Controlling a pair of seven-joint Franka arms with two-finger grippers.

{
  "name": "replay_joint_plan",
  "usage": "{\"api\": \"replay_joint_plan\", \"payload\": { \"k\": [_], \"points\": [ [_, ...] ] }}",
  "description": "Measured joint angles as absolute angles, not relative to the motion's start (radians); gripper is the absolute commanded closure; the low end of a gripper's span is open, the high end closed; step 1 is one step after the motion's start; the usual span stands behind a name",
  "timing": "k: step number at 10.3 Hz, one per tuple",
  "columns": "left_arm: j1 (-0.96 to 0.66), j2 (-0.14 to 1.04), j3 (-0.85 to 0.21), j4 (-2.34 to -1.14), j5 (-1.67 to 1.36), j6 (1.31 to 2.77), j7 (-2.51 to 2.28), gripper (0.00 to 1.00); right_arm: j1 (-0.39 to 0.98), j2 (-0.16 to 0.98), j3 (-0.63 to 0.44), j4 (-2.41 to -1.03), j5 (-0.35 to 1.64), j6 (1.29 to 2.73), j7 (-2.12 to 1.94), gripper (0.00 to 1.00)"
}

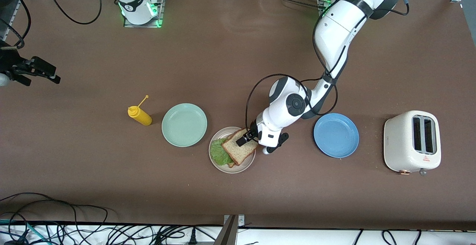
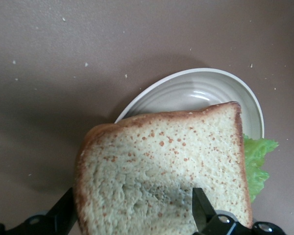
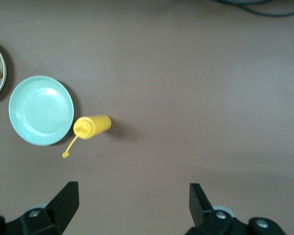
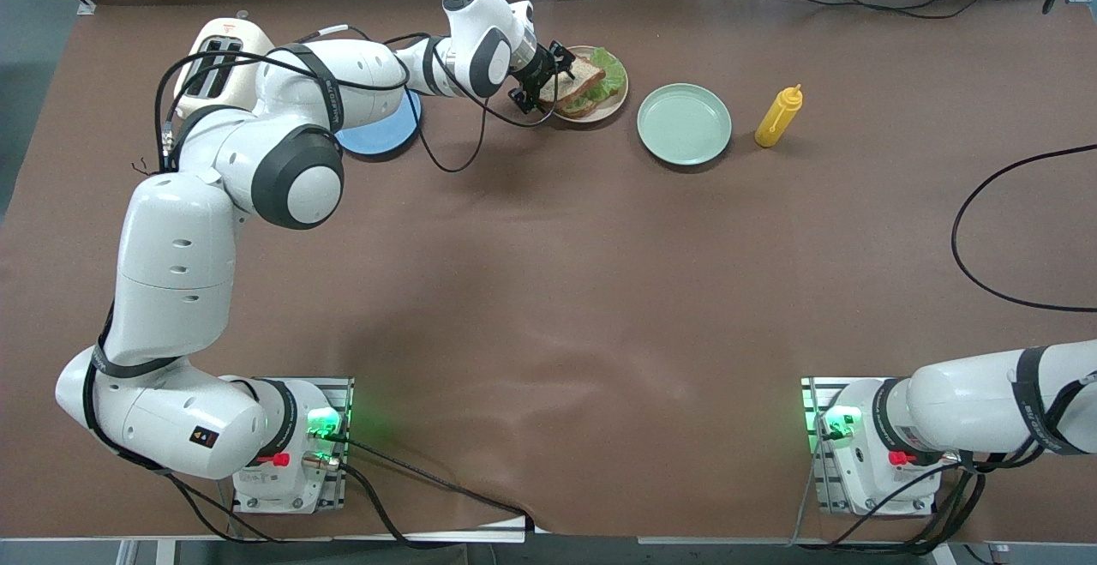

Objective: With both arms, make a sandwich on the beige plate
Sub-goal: 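Lay the toast on the lettuce while the right gripper withdraws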

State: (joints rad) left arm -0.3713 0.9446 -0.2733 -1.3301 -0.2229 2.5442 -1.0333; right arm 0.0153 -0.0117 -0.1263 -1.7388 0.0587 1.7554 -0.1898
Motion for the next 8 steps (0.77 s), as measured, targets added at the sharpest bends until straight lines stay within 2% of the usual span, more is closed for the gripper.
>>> {"api": "replay_joint_plan", "payload": {
  "k": [3,8],
  "points": [
    [-0.374,0.929,-0.272,-1.329,-0.19,2.458,-1.033,0.0,0.008,-0.027,-0.038,-1.706,-0.041,1.668,-0.171,0.0],
    [-0.375,0.896,-0.272,-1.323,-0.109,2.273,-1.034,0.0,-0.01,-0.026,-0.026,-1.702,-0.044,1.649,-0.169,0.0]
  ]
}}
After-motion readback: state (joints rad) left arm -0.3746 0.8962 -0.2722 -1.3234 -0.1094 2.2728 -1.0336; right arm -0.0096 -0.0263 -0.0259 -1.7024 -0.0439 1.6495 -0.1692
